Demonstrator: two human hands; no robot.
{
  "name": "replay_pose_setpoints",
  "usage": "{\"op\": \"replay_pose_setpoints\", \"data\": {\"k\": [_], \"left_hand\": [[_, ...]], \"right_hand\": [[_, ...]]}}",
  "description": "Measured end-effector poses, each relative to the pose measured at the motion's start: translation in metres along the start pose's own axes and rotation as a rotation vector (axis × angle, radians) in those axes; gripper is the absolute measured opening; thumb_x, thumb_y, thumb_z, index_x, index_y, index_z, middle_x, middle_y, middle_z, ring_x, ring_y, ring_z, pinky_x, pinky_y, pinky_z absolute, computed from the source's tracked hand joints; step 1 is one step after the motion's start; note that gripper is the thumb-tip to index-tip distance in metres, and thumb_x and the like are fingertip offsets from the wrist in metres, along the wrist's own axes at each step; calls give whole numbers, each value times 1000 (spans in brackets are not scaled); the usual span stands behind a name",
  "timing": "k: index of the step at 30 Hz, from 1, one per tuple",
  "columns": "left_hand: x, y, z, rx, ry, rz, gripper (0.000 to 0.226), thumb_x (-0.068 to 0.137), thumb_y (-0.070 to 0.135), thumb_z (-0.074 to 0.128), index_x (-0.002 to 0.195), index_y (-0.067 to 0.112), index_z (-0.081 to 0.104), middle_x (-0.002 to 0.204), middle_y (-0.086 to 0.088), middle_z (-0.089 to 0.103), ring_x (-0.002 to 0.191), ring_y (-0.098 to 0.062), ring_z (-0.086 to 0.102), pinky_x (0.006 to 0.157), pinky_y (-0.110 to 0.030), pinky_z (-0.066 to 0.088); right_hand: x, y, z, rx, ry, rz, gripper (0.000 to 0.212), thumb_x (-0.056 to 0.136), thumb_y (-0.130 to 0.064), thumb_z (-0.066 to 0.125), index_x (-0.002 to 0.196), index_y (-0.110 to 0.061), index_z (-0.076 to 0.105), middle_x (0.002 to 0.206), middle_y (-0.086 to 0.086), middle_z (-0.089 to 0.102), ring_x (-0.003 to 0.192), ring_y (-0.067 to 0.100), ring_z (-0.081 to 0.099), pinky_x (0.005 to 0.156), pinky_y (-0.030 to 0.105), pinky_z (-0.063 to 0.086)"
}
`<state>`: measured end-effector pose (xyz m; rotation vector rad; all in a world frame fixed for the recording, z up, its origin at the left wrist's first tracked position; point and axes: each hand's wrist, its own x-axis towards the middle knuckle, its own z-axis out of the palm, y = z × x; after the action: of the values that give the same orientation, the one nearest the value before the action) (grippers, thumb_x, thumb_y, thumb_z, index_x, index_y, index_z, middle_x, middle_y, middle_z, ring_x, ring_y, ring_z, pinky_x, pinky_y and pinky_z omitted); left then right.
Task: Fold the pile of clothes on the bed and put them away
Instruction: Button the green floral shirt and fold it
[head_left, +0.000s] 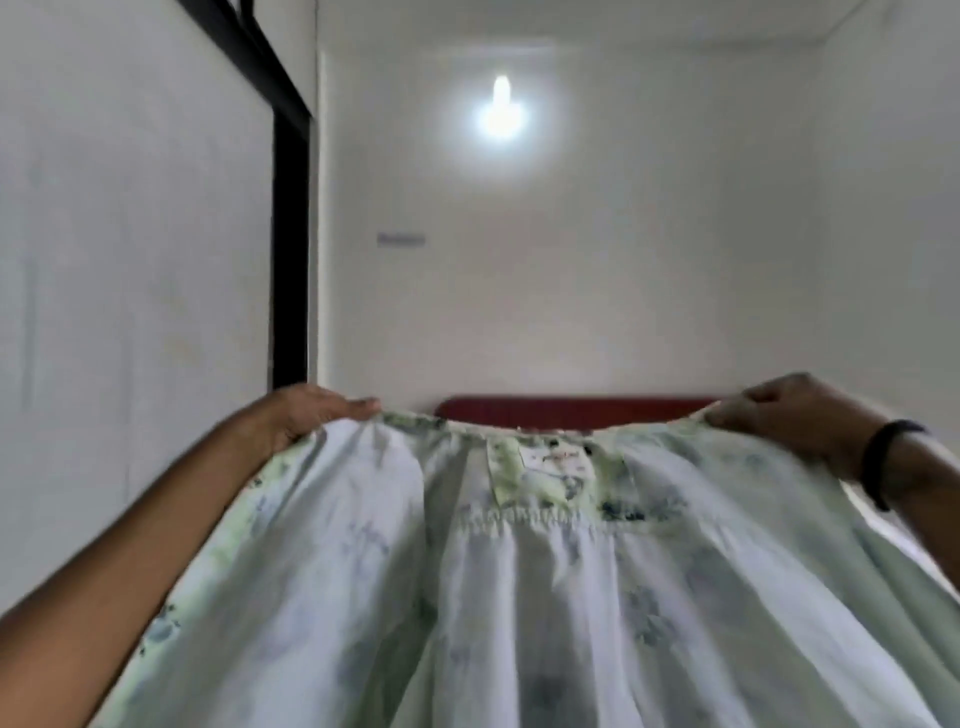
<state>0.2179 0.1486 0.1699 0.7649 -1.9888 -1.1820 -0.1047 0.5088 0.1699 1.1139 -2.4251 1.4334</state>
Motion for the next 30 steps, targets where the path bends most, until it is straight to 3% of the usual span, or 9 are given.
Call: {"op": "replay_pose_setpoints", "data": {"k": [5, 9, 11, 13, 17, 20, 23, 26, 30], "left_hand": [[13, -227, 118, 77, -41, -297, 36, 77, 36, 89, 79, 2, 78, 81, -14, 75, 71, -20, 65, 72, -28, 46], [23, -344, 200, 125, -9, -333, 59, 87, 36, 83, 52, 12, 41, 49, 8, 30, 44, -9, 27, 45, -23, 18], [36, -391, 237, 213, 46, -337, 55, 84, 38, 84, 54, 5, 53, 40, 13, 37, 37, 0, 32, 43, -21, 25], [44, -419, 266, 291, 134, -365, 29, 75, 49, 87, 71, 21, 79, 52, 15, 65, 51, 3, 56, 56, -23, 46], [54, -417, 292, 597, 269, -256, 24, 71, 54, 81, 81, 31, 78, 73, 10, 73, 73, -22, 71, 69, -35, 58], [40, -390, 301, 768, 290, -55, 24, 79, 46, 82, 80, 26, 70, 79, 5, 66, 73, -30, 65, 64, -39, 53], [-14, -366, 319, 690, 235, 48, 25, 82, 41, 82, 80, 26, 62, 76, 7, 64, 71, -25, 63, 64, -41, 53], [-87, -385, 358, 623, 76, -5, 25, 82, 39, 81, 81, 27, 59, 74, 10, 66, 71, -21, 65, 64, -39, 53], [-159, -430, 398, 384, 29, -156, 21, 83, 33, 82, 80, 28, 61, 72, 13, 62, 65, -9, 58, 64, -38, 53]], "right_hand": [[-4, 209, 151, -6, -183, 386, 33, 88, -29, 81, 85, 4, 76, 72, 17, 72, 63, 23, 60, 58, 40, 52], [-12, 331, 247, -167, -190, 443, 27, 91, -27, 78, 77, -4, 78, 73, 15, 72, 71, 23, 64, 74, 46, 56], [-13, 375, 293, -342, -170, 396, 25, 92, -28, 76, 73, -11, 77, 79, 17, 72, 80, 34, 69, 73, 42, 54], [-12, 401, 329, -583, -152, 305, 25, 92, -29, 72, 78, -9, 73, 90, 18, 69, 89, 41, 67, 71, 43, 52], [4, 389, 356, -669, -125, 235, 22, 91, -23, 67, 83, -3, 65, 101, 23, 63, 92, 49, 65, 68, 43, 44], [-13, 347, 348, -577, -66, 228, 23, 87, -20, 69, 71, -8, 57, 82, 20, 62, 80, 47, 63, 63, 39, 38], [-80, 304, 342, -282, -204, 288, 25, 90, -20, 66, 67, -12, 59, 54, 3, 64, 58, 29, 68, 57, 39, 52], [-161, 300, 364, -17, -394, 404, 23, 98, -18, 63, 76, -13, 61, 53, 0, 68, 49, 10, 69, 62, 37, 58], [-236, 331, 409, -70, -213, 335, 28, 91, -18, 75, 72, -19, 55, 63, -4, 57, 59, 12, 54, 58, 37, 44]]}}
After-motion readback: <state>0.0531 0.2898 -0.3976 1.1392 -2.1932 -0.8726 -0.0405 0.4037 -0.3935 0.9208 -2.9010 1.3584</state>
